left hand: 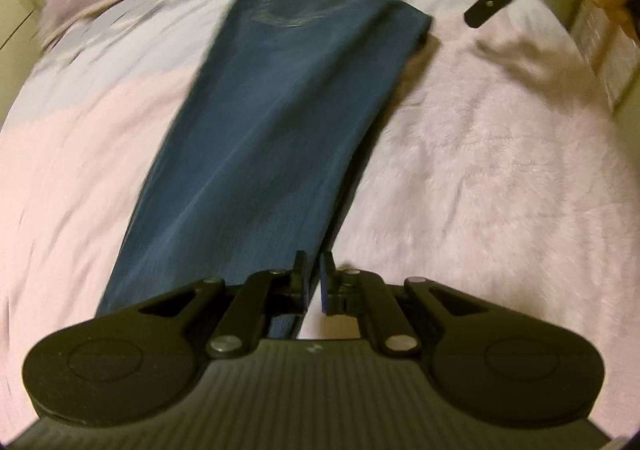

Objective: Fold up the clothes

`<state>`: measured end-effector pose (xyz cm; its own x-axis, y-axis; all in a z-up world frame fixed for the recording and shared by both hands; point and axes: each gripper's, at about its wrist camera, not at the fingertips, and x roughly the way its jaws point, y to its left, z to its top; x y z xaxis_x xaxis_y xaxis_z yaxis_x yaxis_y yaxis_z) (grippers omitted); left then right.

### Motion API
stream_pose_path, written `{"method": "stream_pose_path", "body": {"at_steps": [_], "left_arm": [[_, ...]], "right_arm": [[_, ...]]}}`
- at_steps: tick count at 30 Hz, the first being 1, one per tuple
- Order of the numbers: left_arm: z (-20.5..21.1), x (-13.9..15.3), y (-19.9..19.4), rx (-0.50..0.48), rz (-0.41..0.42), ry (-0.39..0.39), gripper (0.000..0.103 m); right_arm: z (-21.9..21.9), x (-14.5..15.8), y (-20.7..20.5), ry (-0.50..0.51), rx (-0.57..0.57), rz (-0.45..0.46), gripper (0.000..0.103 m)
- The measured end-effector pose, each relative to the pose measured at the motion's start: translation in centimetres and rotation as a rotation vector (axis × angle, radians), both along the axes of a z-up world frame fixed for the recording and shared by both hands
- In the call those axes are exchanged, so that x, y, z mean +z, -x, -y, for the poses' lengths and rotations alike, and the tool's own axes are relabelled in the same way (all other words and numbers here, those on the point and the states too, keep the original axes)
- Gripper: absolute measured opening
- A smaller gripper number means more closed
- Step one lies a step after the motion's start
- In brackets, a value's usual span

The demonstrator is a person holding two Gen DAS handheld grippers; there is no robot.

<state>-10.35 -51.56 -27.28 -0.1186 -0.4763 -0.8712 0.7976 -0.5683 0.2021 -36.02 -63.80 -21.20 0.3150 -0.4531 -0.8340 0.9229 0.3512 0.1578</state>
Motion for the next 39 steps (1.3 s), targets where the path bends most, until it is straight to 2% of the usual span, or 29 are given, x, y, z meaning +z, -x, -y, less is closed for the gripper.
{"method": "stream_pose_path", "body": {"at_steps": [2, 3, 6, 8, 11, 14, 17, 20, 22, 24, 25, 26, 27, 31, 36, 37, 38, 39], "left_arm": [[-1.3, 1.1, -2.5, 0.085, -0.036, 0.001, 0.007], [-1.6, 1.4, -4.0, 0.133, -0.040, 0.005, 0.009], [-2.4, 2.0, -8.5, 0.273, -0.043, 0.014, 0.014], [-2.1, 1.9, -11.4, 0.346, -0.026, 0.021, 0.014], [-0.7, 1.4, -14.4, 0.402, -0.013, 0.028, 0.016], [1.1, 0.4, -16.1, 0.412, 0.014, 0.036, 0.019], [2.8, -1.2, -17.1, 0.445, 0.017, 0.037, 0.024], [3.5, -3.1, -17.4, 0.467, 0.040, 0.021, 0.025], [3.7, -4.2, -17.2, 0.475, 0.057, 0.006, 0.025], [3.6, -4.6, -17.0, 0.484, 0.067, 0.003, 0.025], [3.6, -4.8, -17.0, 0.490, 0.070, 0.001, 0.025], [3.6, -4.7, -17.1, 0.501, 0.068, -0.005, 0.025], [3.6, -4.5, -17.3, 0.510, 0.065, -0.013, 0.025], [4.1, -4.2, -17.6, 0.504, 0.089, -0.028, 0.029], [4.9, -4.6, -17.6, 0.515, 0.104, -0.046, 0.031], [4.9, -4.6, -17.6, 0.514, 0.108, -0.050, 0.031], [5.0, -4.6, -17.7, 0.513, 0.113, -0.054, 0.033], [5.0, -4.6, -17.8, 0.512, 0.116, -0.059, 0.035]], "right_arm": [[-0.3, 1.8, -1.4, 0.071, 0.096, 0.022, 0.053], [0.0, 2.5, -2.4, 0.100, 0.141, 0.034, 0.058], [2.0, 3.5, -6.1, 0.141, 0.328, 0.078, 0.060], [4.3, 3.8, -9.2, 0.155, 0.486, 0.066, 0.060], [7.5, 3.1, -14.2, 0.170, 0.772, -0.041, 0.060], [11.6, 2.0, -17.6, 0.199, 0.985, -0.162, 0.060], [15.7, 0.2, -19.9, 0.216, 1.113, -0.310, 0.060], [19.0, -2.2, -21.5, 0.198, 1.218, -0.457, 0.060], [20.7, -3.2, -22.1, 0.157, 1.269, -0.488, 0.060], [21.7, -4.2, -22.1, 0.117, 1.294, -0.481, 0.060], [22.2, -4.5, -21.9, 0.090, 1.286, -0.471, 0.051], [22.9, -4.8, -21.8, 0.059, 1.266, -0.453, 0.015], [23.7, -5.0, -21.7, 0.027, 1.246, -0.435, 0.010], [25.5, -4.9, -21.6, 0.070, 1.213, -0.387, 0.009], [24.6, -6.1, -21.5, 0.121, 1.204, -0.392, 0.012], [24.7, -6.0, -21.4, 0.128, 1.194, -0.389, 0.018], [24.9, -5.7, -21.2, 0.148, 1.176, -0.397, 0.035], [24.8, -5.1, -20.8, 0.176, 1.150, -0.411, 0.044]]}}
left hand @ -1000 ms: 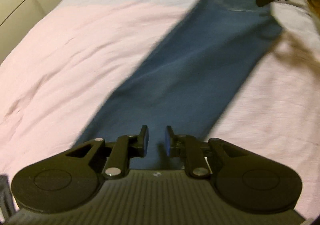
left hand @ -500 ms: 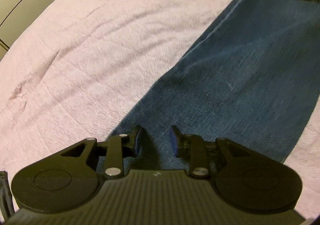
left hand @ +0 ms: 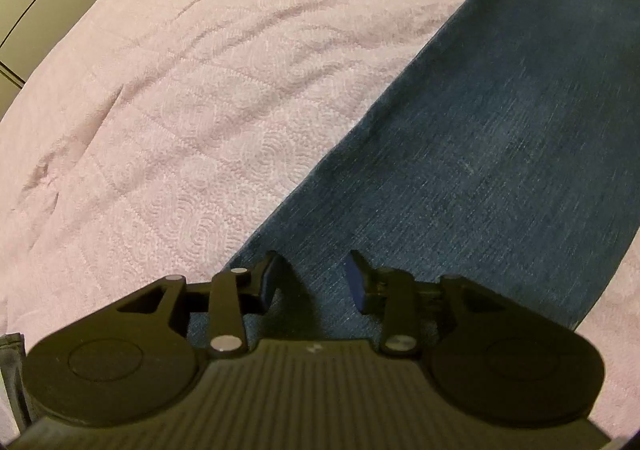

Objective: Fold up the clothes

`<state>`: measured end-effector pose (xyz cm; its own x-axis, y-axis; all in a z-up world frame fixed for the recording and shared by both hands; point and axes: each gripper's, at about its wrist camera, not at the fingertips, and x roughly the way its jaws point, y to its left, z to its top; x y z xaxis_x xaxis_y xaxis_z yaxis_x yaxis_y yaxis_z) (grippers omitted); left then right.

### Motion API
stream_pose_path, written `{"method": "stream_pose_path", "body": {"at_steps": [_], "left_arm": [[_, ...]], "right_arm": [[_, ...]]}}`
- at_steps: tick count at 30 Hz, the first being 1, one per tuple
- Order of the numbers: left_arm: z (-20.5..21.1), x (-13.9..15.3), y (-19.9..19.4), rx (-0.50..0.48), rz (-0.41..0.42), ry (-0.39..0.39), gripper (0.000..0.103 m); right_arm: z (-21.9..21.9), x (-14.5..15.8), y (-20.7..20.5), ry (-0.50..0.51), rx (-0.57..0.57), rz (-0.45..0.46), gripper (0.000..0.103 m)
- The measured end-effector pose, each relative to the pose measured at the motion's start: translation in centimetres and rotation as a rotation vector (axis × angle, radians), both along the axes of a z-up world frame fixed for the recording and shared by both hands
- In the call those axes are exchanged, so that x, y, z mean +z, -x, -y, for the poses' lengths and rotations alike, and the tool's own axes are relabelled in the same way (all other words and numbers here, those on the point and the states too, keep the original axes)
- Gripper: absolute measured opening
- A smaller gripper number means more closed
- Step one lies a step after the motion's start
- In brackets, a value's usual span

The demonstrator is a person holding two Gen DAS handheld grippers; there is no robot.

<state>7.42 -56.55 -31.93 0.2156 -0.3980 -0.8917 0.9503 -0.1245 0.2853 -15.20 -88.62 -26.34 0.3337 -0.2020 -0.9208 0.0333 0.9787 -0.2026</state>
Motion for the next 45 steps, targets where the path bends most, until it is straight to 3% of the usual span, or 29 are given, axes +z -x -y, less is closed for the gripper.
{"method": "stream_pose_path", "body": {"at_steps": [1, 3, 8, 12, 15, 17, 18, 22, 26, 32, 35, 39, 45], "left_arm": [[0.0, 0.0, -0.1, 0.001, 0.002, -0.005, 0.036], [0.0, 0.1, -0.6, 0.020, 0.001, -0.009, 0.038], [-1.2, 1.5, -1.0, 0.068, -0.005, 0.013, 0.033], [-2.9, 1.2, 0.0, 0.043, -0.013, -0.009, 0.034], [-3.6, 0.0, -0.1, 0.039, -0.008, -0.024, 0.038], [-3.6, -0.1, -0.6, 0.071, -0.024, -0.021, 0.042], [-3.8, 0.2, -0.6, 0.079, -0.015, -0.026, 0.041], [-5.4, 1.4, -0.1, 0.106, 0.027, -0.041, 0.040], [-10.0, 1.9, -0.4, 0.179, 0.070, -0.093, 0.040], [-16.1, -0.5, -4.5, 0.366, 0.068, -0.169, 0.037], [-18.3, -0.7, -5.1, 0.396, 0.051, -0.155, 0.029], [-20.7, 0.5, -5.2, 0.431, 0.040, -0.125, 0.029], [-23.0, 4.0, -4.7, 0.460, 0.009, -0.069, 0.029]], "right_arm": [[-0.1, 0.6, 0.4, 0.024, -0.029, 0.017, 0.049], [-0.6, 2.0, 1.8, 0.037, -0.106, 0.073, 0.049], [-3.3, 5.0, 8.6, -0.069, -0.295, 0.228, 0.049], [-4.5, 2.3, 14.1, -0.083, -0.350, 0.102, 0.049], [-2.6, 0.3, 17.6, 0.021, -0.390, -0.027, 0.049], [-0.1, 0.3, 19.8, 0.005, -0.490, -0.027, 0.070], [0.7, 0.6, 20.3, -0.024, -0.530, -0.016, 0.070], [-1.5, 2.4, 19.3, 0.027, -0.515, -0.010, 0.070], [-5.5, 4.2, 18.6, 0.021, -0.494, 0.078, 0.070], [-10.6, 3.3, 16.1, -0.035, -0.472, 0.094, 0.070], [-12.3, 3.1, 15.9, -0.040, -0.492, 0.097, 0.070], [-14.5, 3.8, 15.0, -0.024, -0.521, 0.099, 0.070], [-18.6, 7.9, 14.3, -0.055, -0.639, 0.179, 0.070]]}}
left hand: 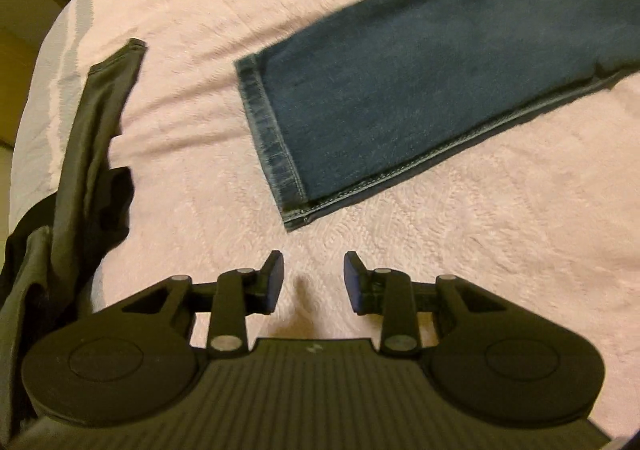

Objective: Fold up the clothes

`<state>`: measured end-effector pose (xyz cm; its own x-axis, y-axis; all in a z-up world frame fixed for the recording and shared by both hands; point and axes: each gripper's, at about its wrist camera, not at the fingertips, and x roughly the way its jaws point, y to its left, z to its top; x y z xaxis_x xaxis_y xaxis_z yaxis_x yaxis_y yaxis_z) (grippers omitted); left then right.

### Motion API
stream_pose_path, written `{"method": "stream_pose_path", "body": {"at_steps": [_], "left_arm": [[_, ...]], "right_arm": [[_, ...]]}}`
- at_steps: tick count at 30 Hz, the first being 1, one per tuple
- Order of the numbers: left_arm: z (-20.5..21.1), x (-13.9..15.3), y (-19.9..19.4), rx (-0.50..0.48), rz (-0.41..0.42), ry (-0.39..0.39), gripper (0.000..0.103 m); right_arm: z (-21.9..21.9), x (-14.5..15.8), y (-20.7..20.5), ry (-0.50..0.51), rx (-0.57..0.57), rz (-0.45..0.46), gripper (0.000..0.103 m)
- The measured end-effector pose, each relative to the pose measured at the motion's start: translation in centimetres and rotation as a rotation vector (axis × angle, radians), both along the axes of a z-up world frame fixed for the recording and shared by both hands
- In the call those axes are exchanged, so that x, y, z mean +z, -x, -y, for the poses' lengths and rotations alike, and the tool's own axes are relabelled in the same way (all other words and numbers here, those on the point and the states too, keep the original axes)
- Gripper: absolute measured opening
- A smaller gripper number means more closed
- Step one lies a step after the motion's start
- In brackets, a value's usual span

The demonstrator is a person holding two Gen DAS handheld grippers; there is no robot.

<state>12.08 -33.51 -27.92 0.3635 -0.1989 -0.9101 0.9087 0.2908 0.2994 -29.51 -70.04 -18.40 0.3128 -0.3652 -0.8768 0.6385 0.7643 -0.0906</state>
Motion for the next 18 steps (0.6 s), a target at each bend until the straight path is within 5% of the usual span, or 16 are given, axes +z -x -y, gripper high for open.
{"method": "stream_pose_path", "body": {"at_steps": [7, 12, 18], "left_arm": [[-1.9, 3.7, 2.5, 0.096, -0.120, 0.094, 0.039], [-3.3, 6.0, 5.7, 0.143, -0.175, 0.136, 0.066], [-4.1, 8.9, 9.7, 0.143, -0.197, 0.185, 0.079]], "right_arm": [[-4.7, 4.2, 0.2, -0.081, -0.166, 0.122, 0.072], [-7.2, 6.5, 0.3, -0.077, -0.186, 0.116, 0.081], [-9.0, 8.3, 1.7, -0.070, -0.175, 0.115, 0.083]]}}
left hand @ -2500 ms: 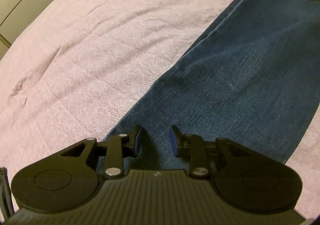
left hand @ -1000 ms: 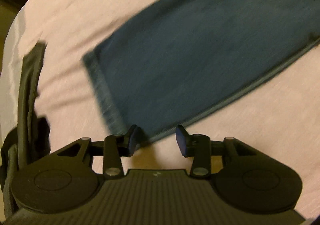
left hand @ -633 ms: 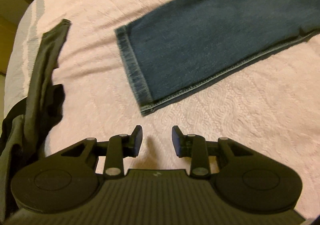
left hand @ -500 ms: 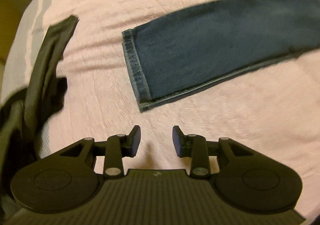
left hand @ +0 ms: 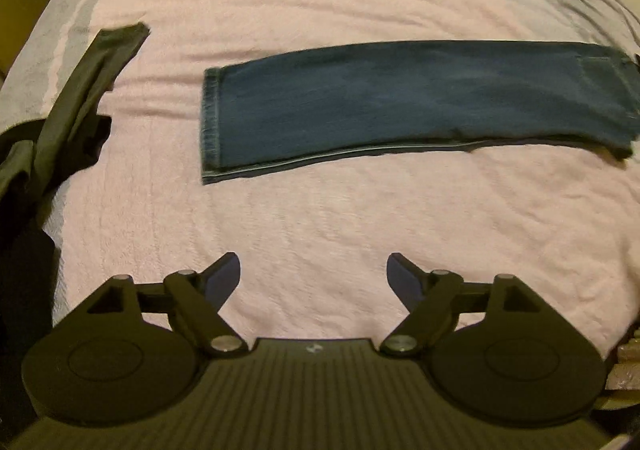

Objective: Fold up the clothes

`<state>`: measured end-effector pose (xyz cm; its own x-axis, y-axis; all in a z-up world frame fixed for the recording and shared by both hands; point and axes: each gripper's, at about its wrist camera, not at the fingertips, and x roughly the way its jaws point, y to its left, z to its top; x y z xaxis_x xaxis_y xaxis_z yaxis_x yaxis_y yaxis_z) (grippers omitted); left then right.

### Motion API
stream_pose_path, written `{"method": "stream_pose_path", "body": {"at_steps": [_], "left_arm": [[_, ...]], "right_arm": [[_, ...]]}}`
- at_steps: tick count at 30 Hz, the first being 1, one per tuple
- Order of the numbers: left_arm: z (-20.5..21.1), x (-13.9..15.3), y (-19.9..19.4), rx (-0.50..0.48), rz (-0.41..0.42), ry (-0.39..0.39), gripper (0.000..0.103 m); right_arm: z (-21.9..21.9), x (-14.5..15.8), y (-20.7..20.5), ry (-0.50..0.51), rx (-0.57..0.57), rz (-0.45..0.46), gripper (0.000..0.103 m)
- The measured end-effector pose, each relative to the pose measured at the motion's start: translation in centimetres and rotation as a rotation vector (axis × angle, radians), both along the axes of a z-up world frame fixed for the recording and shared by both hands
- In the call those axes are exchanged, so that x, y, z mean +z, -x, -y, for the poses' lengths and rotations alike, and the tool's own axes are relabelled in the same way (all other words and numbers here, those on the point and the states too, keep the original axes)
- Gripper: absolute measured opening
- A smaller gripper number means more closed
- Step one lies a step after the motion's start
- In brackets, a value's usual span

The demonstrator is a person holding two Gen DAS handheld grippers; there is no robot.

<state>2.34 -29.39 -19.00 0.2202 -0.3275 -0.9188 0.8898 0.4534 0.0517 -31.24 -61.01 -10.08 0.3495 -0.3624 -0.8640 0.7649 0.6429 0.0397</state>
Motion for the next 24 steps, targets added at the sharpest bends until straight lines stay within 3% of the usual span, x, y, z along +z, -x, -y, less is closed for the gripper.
{"method": "stream_pose_path", "body": {"at_steps": [8, 15, 24], "left_arm": [[1.0, 3.5, 5.1, -0.040, 0.041, 0.007, 0.080], [1.8, 6.6, 9.0, -0.104, 0.080, 0.070, 0.080], [1.0, 7.4, 10.3, -0.134, 0.124, 0.067, 0.080]], "right_arm": [[-1.6, 1.5, 2.7, -0.017, -0.022, -0.019, 0.083], [-3.0, 2.8, 5.2, -0.032, -0.066, 0.023, 0.083], [-4.1, 4.8, 7.1, -0.002, -0.110, 0.059, 0.083]]}}
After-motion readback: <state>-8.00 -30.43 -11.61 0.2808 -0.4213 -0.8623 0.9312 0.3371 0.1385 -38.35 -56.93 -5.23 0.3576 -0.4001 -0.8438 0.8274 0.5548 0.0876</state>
